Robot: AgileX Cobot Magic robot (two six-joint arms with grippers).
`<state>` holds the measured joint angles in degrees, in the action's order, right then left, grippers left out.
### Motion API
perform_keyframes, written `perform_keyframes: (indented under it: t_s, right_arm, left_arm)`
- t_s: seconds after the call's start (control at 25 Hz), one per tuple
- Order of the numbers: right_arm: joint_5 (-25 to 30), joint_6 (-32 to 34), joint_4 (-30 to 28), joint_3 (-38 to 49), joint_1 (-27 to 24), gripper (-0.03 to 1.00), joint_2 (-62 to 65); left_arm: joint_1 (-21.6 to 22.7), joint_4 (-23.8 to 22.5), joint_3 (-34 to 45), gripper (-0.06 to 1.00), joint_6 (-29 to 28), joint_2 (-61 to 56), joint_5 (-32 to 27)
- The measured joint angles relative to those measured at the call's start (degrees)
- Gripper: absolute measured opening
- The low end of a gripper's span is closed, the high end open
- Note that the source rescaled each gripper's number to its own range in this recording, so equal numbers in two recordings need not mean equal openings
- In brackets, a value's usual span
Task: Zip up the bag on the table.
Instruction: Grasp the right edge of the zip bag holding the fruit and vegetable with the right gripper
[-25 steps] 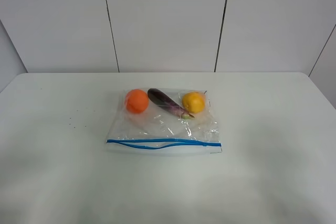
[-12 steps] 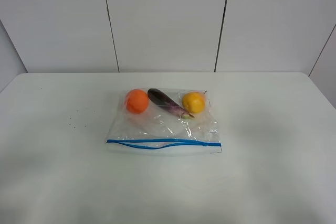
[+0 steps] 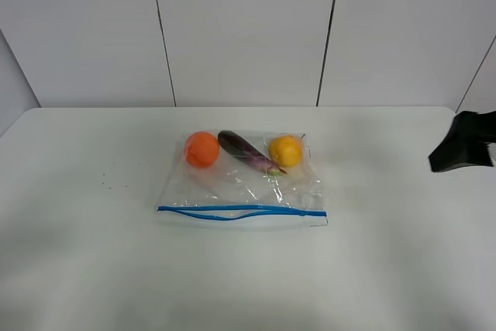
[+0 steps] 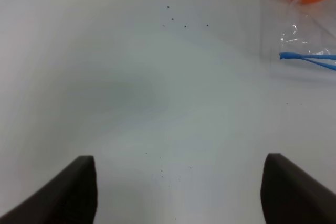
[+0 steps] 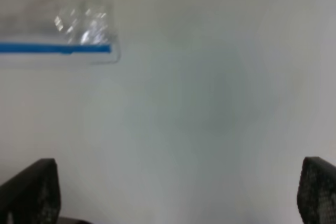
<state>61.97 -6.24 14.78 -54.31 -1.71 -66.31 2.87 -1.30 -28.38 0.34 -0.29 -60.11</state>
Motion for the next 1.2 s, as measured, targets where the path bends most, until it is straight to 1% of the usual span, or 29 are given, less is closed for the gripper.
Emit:
perform_keyframes:
  t_s: [0.16,0.32,0.44,0.56,0.64,0.8,0.88,0.96,1.2]
  right_arm:
    - [-4.2,-9.8,9.5,0.0,0.0,1.00,-11.8]
    - [-10.4,-18.4,17.5,0.0,0.0,1.00,-20.9]
    - [-15.0,-22.8,21.5,0.0,0.0,1.00,-26.9]
    - [-17.1,-27.9,24.9,0.0,0.0,1.00,-31.2]
    - [-17.5,-32.3,28.2,0.0,0.0,1.00,-33.6]
    - [-17.4,-41.5,39.4,0.0,0.0,1.00,-38.1]
    - [-16.6,-45.4,44.8,0.0,0.0,1.00,-40.4]
    - [-15.5,-48.3,48.2,-0.1,0.0,1.00,-43.2]
    - [-12.0,-57.6,55.7,-0.1,0.0,1.00,-49.3]
  left_arm:
    - [0.0,0.0,0.0,0.96,0.0,0.0,0.0]
    - [0.0,0.0,0.0,0.96,0.0,0.0,0.0]
    - [0.0,0.0,0.0,0.96,0.0,0.0,0.0]
    - [0.0,0.0,0.0,0.96,0.0,0.0,0.0]
    - [0.0,0.0,0.0,0.96,0.0,0.0,0.0]
    - [0.0,0.0,0.0,0.96,0.0,0.0,0.0]
    - [0.0,0.0,0.0,0.96,0.0,0.0,0.0]
    - [0.0,0.0,0.0,0.96,0.0,0.0,0.0]
    - [0.0,0.0,0.0,0.96,0.0,0.0,0.0]
